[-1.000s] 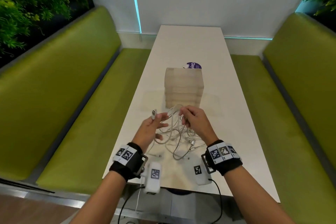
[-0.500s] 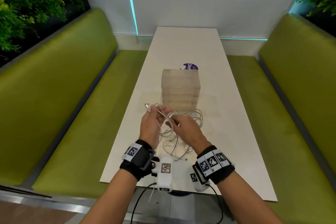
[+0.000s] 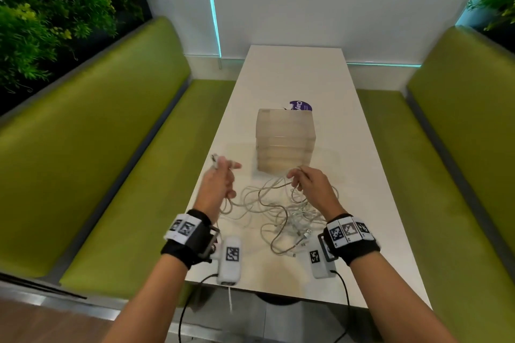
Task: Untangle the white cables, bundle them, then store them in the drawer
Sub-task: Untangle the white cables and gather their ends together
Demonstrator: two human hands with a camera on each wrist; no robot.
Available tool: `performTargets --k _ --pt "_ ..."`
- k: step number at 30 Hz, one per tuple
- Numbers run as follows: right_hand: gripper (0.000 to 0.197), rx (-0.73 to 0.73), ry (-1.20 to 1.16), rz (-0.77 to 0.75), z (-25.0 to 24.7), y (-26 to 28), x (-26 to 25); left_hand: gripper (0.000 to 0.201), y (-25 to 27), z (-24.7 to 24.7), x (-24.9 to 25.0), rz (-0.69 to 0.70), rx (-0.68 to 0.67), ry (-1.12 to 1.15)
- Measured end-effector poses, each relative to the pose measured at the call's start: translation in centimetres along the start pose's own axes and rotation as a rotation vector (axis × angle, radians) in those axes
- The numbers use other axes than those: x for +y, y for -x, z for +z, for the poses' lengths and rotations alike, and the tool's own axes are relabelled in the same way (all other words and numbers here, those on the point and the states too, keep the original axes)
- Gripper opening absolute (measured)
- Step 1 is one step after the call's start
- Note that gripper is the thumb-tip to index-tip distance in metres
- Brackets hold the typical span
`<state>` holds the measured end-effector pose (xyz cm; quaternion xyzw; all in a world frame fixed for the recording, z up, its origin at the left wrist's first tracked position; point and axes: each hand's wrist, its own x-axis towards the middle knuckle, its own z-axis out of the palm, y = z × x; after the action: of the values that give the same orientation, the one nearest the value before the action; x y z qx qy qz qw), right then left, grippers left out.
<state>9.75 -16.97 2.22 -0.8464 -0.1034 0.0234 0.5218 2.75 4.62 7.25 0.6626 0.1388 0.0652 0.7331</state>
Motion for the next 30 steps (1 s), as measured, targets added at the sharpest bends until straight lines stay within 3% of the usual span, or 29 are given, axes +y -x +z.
performTargets --k 3,5,10,12,16,20,23,27,30 --pt "0.029 -0.029 0.005 -0.072 0.5 0.3 -2.1 0.036 1.1 2.4 -1.8 -0.023 -0.146 -0.234" --pt "0.025 -0.081 0.055 -0.129 1.1 0.8 -3.3 0.024 1.6 4.0 -2.3 0.0 -0.196 -0.242" --pt "0.029 -0.128 0.168 -0.182 1.5 1.6 -4.6 0.002 1.5 5.9 -2.1 0.114 -0.099 -0.119" --pt "0.021 -0.131 0.223 -0.181 1.3 1.7 -4.8 0.009 1.4 5.7 -1.9 0.143 -0.073 -0.134" --pt "0.023 -0.202 0.318 -0.101 1.5 0.9 -3.7 0.03 0.6 4.5 -1.5 0.087 -0.002 -0.071" --pt "0.02 -0.221 0.312 0.066 1.2 0.2 0.5 0.012 0.5 2.3 1.2 0.124 0.056 0.197" --pt "0.024 -0.185 0.229 0.15 0.5 0.3 3.0 0.016 0.1 0.0 2.9 0.181 0.134 0.359" --pt "0.023 -0.106 0.13 0.108 0.1 0.2 3.5 0.014 -0.4 -1.7 2.5 0.161 0.207 0.393" --pt "0.02 -0.067 0.126 0.007 0.5 -0.1 2.3 0.012 -0.3 -0.9 0.6 0.079 0.116 0.19"
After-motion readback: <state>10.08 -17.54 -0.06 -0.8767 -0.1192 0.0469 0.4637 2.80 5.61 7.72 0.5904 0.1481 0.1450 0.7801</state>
